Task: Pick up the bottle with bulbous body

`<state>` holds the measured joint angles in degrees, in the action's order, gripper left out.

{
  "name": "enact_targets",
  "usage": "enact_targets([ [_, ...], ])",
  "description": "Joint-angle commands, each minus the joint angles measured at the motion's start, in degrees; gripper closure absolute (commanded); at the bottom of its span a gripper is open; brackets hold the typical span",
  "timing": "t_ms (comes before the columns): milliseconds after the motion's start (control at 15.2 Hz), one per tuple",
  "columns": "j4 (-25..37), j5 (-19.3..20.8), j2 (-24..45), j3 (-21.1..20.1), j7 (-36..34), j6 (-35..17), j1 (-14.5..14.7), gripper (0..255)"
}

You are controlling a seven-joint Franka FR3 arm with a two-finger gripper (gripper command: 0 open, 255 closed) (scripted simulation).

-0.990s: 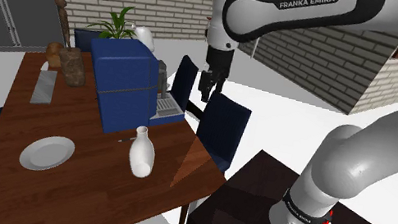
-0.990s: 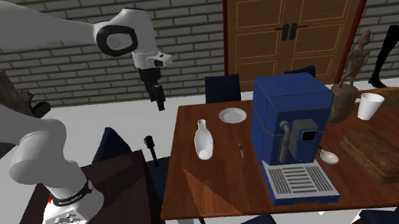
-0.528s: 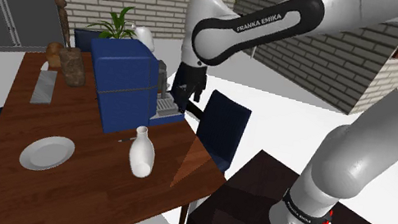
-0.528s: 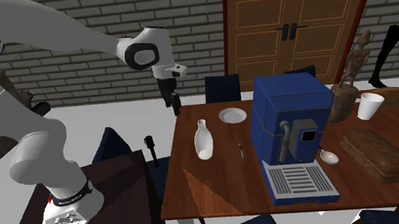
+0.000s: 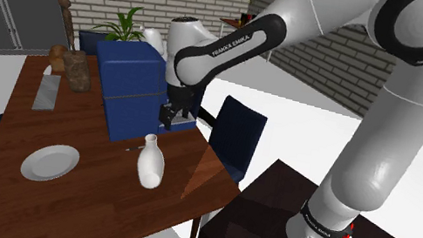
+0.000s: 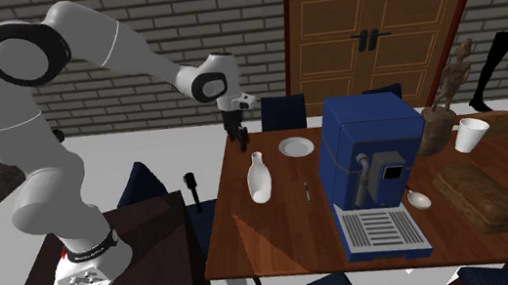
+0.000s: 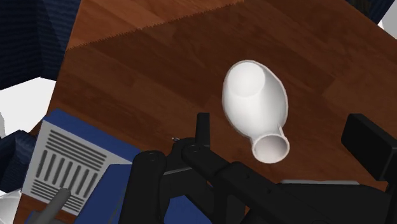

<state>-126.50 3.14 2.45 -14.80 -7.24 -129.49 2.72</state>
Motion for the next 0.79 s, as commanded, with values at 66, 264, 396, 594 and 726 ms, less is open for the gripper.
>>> enact_targets([
  [66, 4.6, 2.7, 6.9, -0.2, -2.6, -2.3, 0.8, 0],
  [264, 9.7, 5.2, 13.7, 0.2, -4.8, -4.0, 2.0, 0],
  [396, 13.5, 6.7, 18.2, 0.6, -6.1, -4.8, 3.0, 0],
  [594, 16.3, 7.9, 21.9, 1.1, -7.0, -5.7, 3.9, 0],
  [726, 16.1, 8.3, 22.9, 1.4, -7.3, -6.9, 4.0, 0],
])
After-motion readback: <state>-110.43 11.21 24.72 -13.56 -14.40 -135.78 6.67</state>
